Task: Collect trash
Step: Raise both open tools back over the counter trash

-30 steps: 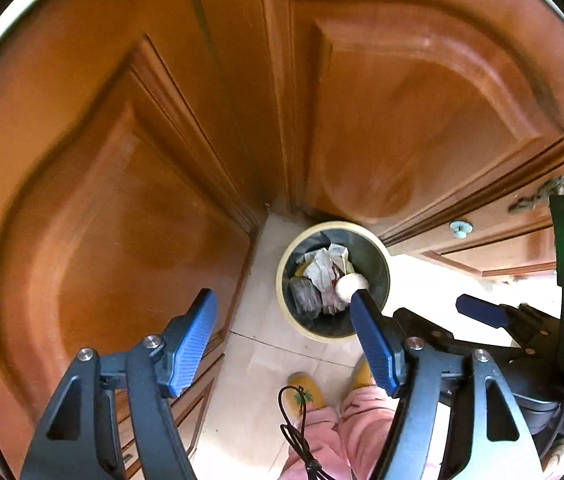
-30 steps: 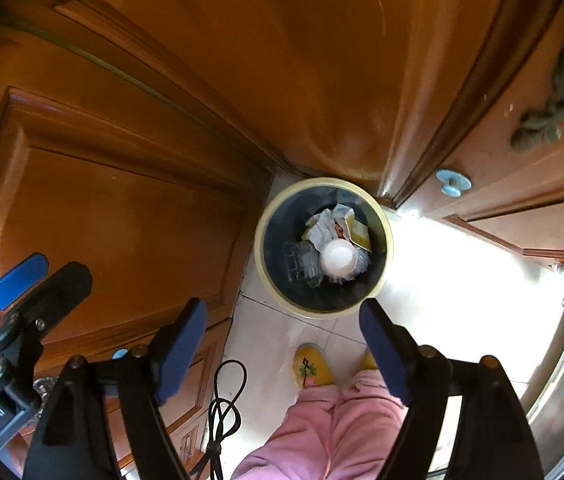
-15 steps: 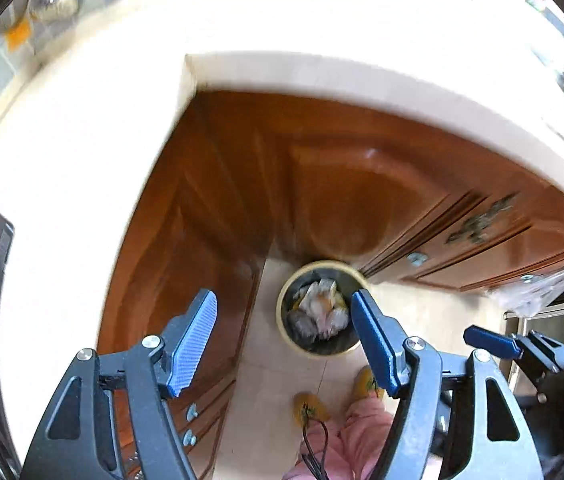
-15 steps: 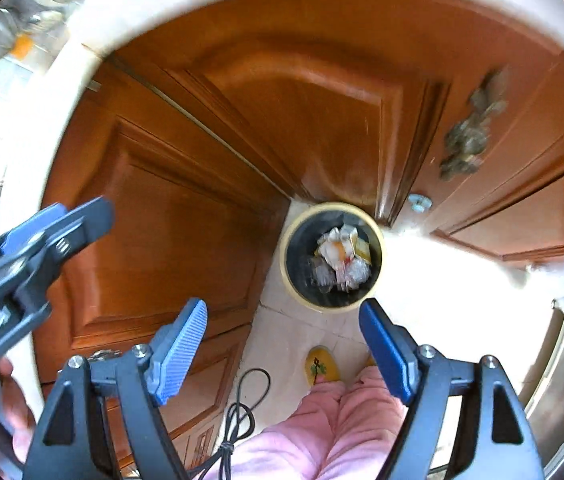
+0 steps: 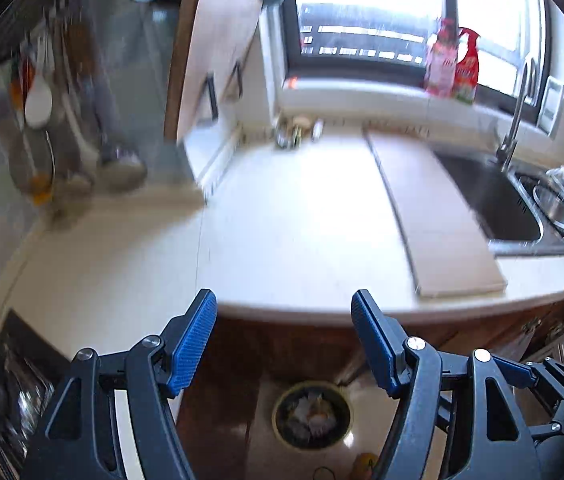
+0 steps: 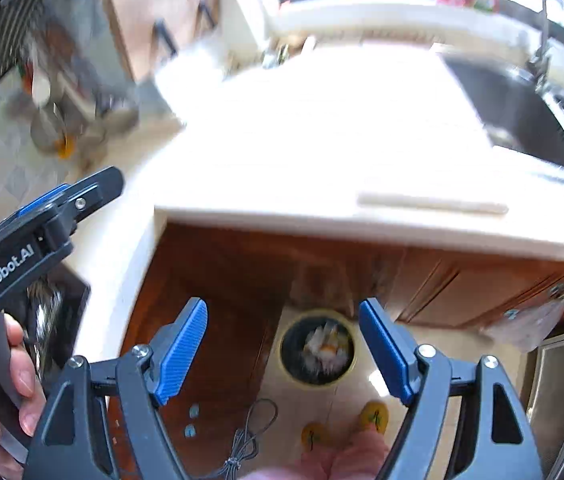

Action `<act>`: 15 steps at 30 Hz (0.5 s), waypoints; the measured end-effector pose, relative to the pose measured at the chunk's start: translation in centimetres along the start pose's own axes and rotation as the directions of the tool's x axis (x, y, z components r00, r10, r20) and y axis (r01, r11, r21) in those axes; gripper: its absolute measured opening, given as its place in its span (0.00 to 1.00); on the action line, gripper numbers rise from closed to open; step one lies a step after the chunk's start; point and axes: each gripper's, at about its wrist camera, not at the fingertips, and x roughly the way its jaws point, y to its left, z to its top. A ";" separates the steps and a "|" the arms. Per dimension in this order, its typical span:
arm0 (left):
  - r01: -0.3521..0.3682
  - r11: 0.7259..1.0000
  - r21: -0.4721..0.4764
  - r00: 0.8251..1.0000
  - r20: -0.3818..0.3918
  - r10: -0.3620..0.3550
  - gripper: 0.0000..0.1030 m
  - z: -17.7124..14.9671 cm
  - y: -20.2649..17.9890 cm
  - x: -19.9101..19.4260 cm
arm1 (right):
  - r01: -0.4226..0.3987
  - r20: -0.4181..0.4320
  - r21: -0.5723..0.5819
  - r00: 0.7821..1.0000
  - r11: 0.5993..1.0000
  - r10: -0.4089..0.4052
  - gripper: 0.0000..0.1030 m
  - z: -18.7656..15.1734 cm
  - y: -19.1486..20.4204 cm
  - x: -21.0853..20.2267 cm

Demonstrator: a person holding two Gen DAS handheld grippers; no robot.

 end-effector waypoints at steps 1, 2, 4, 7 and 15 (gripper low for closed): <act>0.001 1.000 0.012 1.000 0.030 -0.002 0.66 1.1 -0.3 -0.8 | 0.006 0.027 0.006 1.000 1.000 -0.007 0.77 0.8 0.0 -0.9; -0.001 1.000 0.024 0.999 0.053 0.000 0.66 2.3 -0.5 -1.5 | 0.014 0.056 0.011 0.998 1.000 -0.014 0.77 1.8 -0.1 -2.0; -0.018 0.999 0.051 0.995 0.099 0.013 0.67 4.8 -1.2 -2.8 | 0.026 0.111 0.018 0.993 0.999 -0.028 0.77 3.4 0.0 -4.2; -0.038 0.996 0.080 0.987 0.161 0.025 0.67 7.9 -2.0 -4.2 | 0.042 0.179 0.029 0.983 0.999 -0.046 0.77 6.1 -0.2 -6.4; -0.132 0.980 0.147 0.963 0.253 0.092 0.67 15.2 -3.2 -4.7 | 0.047 0.310 0.014 0.949 0.999 -0.049 0.77 13.4 -0.7 -10.1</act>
